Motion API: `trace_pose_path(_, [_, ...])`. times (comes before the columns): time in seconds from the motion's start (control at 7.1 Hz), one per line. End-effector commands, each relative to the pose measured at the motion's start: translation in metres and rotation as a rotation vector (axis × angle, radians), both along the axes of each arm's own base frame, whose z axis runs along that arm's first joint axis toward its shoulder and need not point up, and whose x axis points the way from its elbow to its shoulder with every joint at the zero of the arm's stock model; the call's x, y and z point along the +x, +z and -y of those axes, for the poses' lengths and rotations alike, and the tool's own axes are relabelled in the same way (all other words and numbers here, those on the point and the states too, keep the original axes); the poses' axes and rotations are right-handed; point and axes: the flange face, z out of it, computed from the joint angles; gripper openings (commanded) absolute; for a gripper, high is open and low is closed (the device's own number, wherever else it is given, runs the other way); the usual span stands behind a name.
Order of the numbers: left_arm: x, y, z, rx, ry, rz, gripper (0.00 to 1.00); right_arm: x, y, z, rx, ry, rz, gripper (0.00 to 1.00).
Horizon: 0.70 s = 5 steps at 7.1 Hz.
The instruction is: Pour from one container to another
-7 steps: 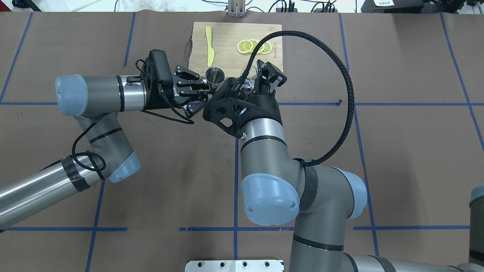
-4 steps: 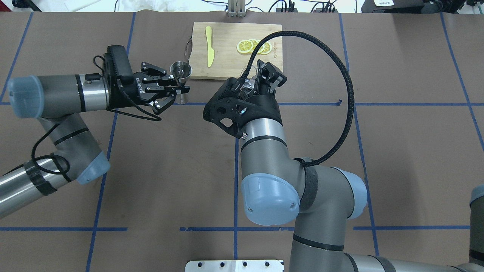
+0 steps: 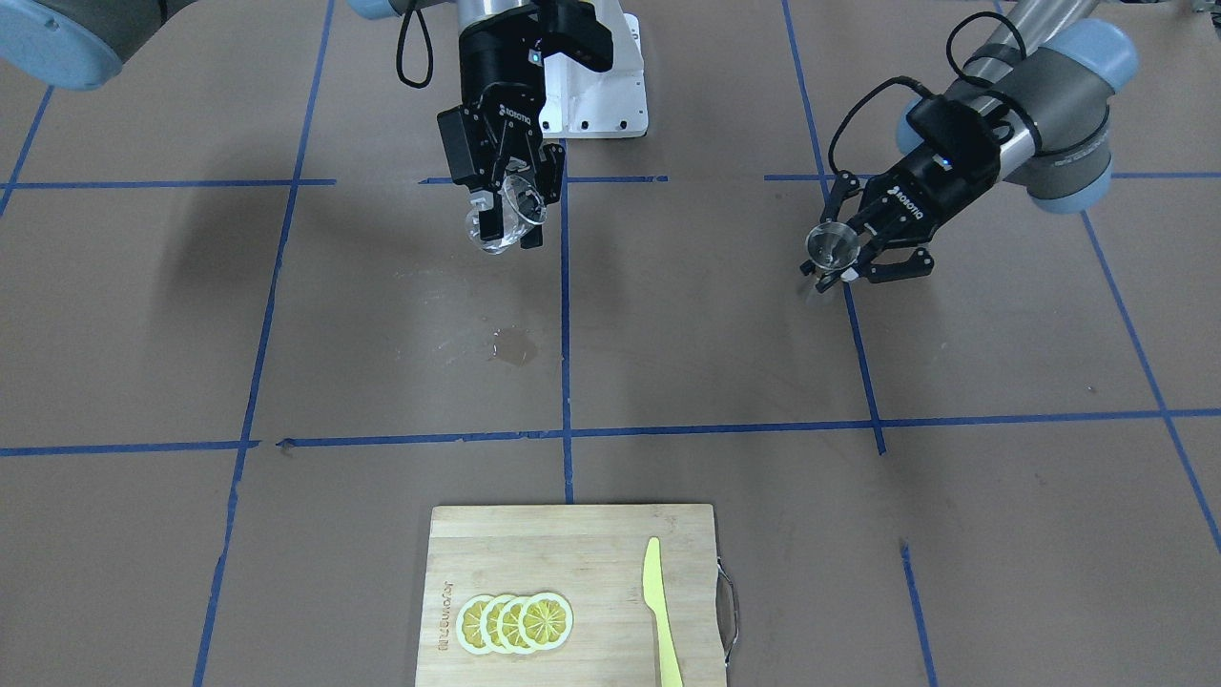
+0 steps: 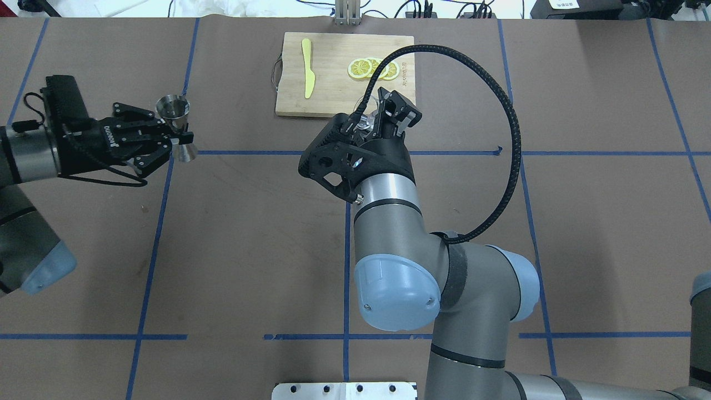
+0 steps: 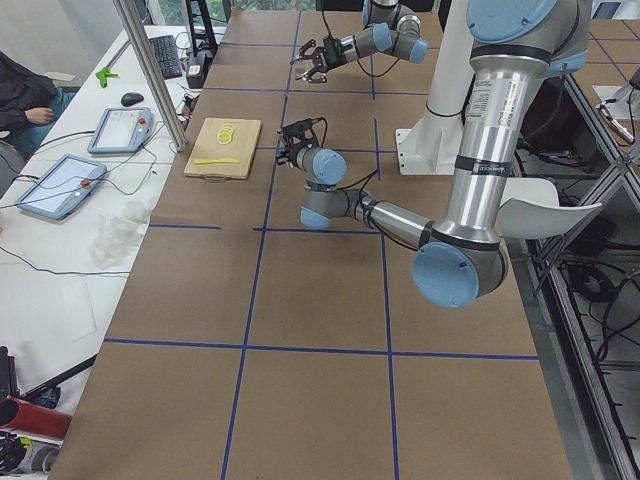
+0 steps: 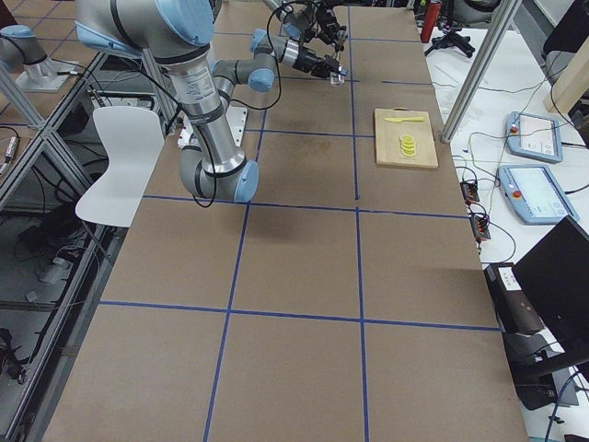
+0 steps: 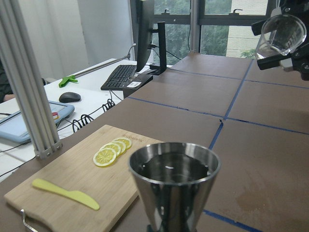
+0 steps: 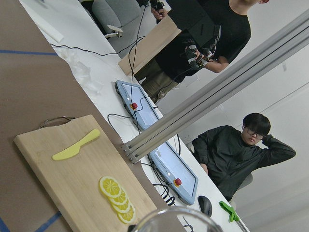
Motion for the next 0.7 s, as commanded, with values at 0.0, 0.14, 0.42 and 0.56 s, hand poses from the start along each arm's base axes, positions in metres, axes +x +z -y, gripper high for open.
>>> trace_pose_path(0.0, [-0.06, 0.053, -0.037, -0.066, -0.149, -0.113, 0.0, -0.001, 0.0, 0.0, -0.001, -0.001, -0.001, 0.0])
trace_pose_path(0.14, [-0.082, 0.074, -0.044, -0.147, -0.253, -0.194, 0.0, -0.001, 0.002, 0.0, -0.002, -0.001, -0.004, 0.0])
trace_pose_path(0.42, [-0.111, 0.101, -0.054, -0.213, -0.404, -0.207, 0.0, -0.001, 0.006, 0.0, -0.004, 0.0, -0.009, 0.0])
trace_pose_path(0.56, [-0.114, 0.102, -0.052, -0.223, -0.457, -0.222, 0.0, -0.001, 0.007, 0.0, -0.005, 0.0, -0.009, 0.0])
